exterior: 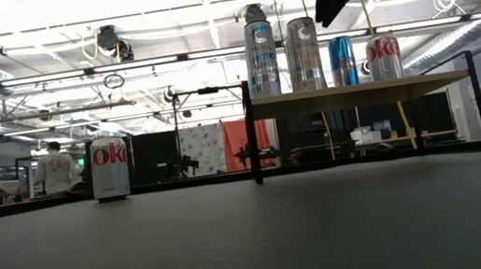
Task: Place canned beverage on shelf
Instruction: Put the blue soda can on the shelf aligned with the other blue soda can
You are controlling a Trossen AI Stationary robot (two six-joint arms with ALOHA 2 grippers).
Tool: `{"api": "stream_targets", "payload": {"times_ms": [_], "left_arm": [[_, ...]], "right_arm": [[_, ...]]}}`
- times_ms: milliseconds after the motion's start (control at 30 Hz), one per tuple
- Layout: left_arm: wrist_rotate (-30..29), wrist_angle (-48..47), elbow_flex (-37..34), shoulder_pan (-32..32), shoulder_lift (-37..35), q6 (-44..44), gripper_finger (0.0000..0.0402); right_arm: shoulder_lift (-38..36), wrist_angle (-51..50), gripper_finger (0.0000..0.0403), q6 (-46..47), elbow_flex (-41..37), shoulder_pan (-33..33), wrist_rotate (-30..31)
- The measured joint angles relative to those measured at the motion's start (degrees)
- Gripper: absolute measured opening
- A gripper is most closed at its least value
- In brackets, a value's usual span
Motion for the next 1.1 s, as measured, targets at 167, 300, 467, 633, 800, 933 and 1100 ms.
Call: {"api": "stream_targets", "payload": {"times_ms": [167, 300, 467, 633, 800, 933, 1100], "left_arm": [[0.0, -0.4, 0.0, 0.0, 0.0, -0.1, 0.0297], [0.0, -0.7, 0.0, -0.5, 0.0, -1.4, 0.0297], [-1.8, -0.8, 0.0, -3.5, 0.0, -3.8, 0.0297], [-6.0, -0.8, 0.0, -8.0, 0.0, -8.8, 0.0297], [-7.9, -0.9, 0.0, -13.1, 0.0, -14.8, 0.0297], [-9.1, -0.9, 0.0, -16.3, 0.0, -20.4, 0.0297], [-9.5, -0.9, 0.0, -20.2, 0.0, -26.6, 0.0297]], "right_arm": [[-2.9, -0.6, 0.0205, 5.9, 0.0, 0.5, -9.1], [-5.8, -0.8, 0.0205, 10.5, 0.0, 3.6, -13.2], [-8.0, -1.0, 0.0205, 13.6, 0.0, 11.4, -13.1], [-8.3, -0.1, 0.0205, 15.6, 0.0, 21.2, -11.7], [-7.5, 1.9, 0.0205, 16.3, 0.0, 29.7, -5.9], [-7.0, 4.8, 0.0205, 16.3, 0.0, 34.1, -5.2], [-6.4, 8.6, 0.0205, 15.9, 0.0, 37.8, -5.4]]}}
